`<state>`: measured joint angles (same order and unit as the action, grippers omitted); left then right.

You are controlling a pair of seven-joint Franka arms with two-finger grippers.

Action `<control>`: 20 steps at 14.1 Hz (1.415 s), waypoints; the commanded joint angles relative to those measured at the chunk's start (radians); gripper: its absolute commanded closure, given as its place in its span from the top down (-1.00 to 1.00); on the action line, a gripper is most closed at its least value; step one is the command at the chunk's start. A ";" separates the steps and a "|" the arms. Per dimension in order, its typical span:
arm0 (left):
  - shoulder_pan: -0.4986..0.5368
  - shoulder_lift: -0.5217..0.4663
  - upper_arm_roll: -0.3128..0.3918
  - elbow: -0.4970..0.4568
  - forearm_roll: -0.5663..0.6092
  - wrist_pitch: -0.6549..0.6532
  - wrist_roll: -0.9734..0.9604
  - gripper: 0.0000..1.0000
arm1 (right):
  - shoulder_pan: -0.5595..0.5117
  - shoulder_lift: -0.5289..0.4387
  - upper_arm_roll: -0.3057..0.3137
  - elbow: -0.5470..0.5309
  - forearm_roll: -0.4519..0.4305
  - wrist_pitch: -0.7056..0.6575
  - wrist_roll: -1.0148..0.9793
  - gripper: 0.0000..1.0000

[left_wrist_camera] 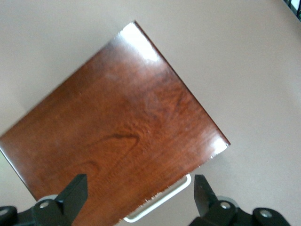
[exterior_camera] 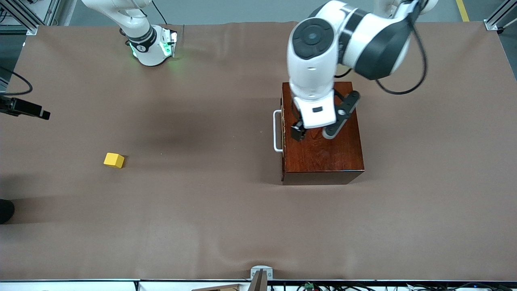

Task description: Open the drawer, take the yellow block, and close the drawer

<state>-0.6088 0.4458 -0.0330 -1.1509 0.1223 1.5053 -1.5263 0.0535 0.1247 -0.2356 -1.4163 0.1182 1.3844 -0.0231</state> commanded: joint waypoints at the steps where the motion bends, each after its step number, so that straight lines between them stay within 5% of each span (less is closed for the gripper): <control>1: 0.049 -0.061 -0.005 -0.035 -0.017 -0.058 0.110 1.00 | -0.026 -0.069 0.059 -0.018 -0.037 -0.012 0.000 1.00; 11: 0.308 -0.200 -0.005 -0.047 -0.012 -0.240 0.720 1.00 | -0.107 -0.132 0.195 -0.075 -0.127 0.018 -0.001 1.00; 20: 0.471 -0.292 0.001 -0.052 0.003 -0.226 1.162 1.00 | -0.109 -0.105 0.196 -0.015 -0.130 0.016 -0.003 1.00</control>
<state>-0.1572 0.1904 -0.0292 -1.1725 0.1223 1.2674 -0.4223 -0.0347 0.0222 -0.0644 -1.4454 0.0016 1.4096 -0.0221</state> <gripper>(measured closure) 0.000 0.000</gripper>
